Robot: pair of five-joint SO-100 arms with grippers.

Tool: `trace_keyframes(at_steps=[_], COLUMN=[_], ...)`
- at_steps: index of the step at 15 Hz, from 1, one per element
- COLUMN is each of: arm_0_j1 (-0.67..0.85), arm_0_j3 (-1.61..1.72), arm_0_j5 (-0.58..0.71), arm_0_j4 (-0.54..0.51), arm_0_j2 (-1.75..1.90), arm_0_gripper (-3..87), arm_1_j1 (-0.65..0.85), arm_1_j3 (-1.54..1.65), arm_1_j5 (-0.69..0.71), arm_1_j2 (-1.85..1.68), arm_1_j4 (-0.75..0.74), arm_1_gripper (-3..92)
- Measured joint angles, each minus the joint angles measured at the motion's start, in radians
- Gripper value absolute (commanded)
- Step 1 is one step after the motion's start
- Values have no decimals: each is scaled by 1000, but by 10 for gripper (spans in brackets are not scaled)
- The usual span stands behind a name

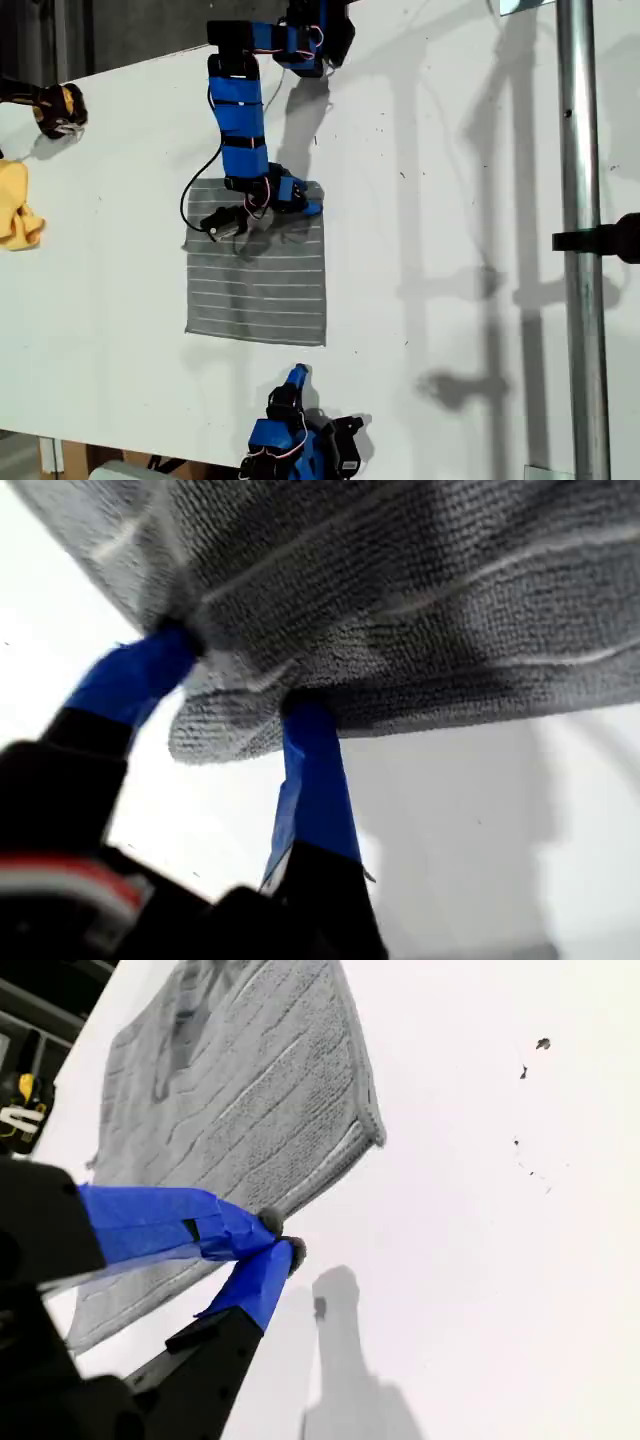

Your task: Grasp corners of a towel and fold twice.

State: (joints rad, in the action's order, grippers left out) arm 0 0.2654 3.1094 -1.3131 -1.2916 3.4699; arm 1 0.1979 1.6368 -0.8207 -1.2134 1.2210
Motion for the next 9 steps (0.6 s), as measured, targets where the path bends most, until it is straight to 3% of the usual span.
trace_keyframes(at_steps=[3, 9], arm_0_j1=[0, 0], arm_0_j3=[0, -28], arm_0_j5=[0, -29], arm_0_j4=[0, 0], arm_0_j2=[0, -3], arm_0_gripper=[-15, -16], arm_1_j1=[0, -9], arm_1_j3=[-5, -5], arm_1_j5=[-2, -2], arm_1_j2=[-2, -3], arm_1_j4=[-2, -17], arm_1_gripper=[-1, -1])
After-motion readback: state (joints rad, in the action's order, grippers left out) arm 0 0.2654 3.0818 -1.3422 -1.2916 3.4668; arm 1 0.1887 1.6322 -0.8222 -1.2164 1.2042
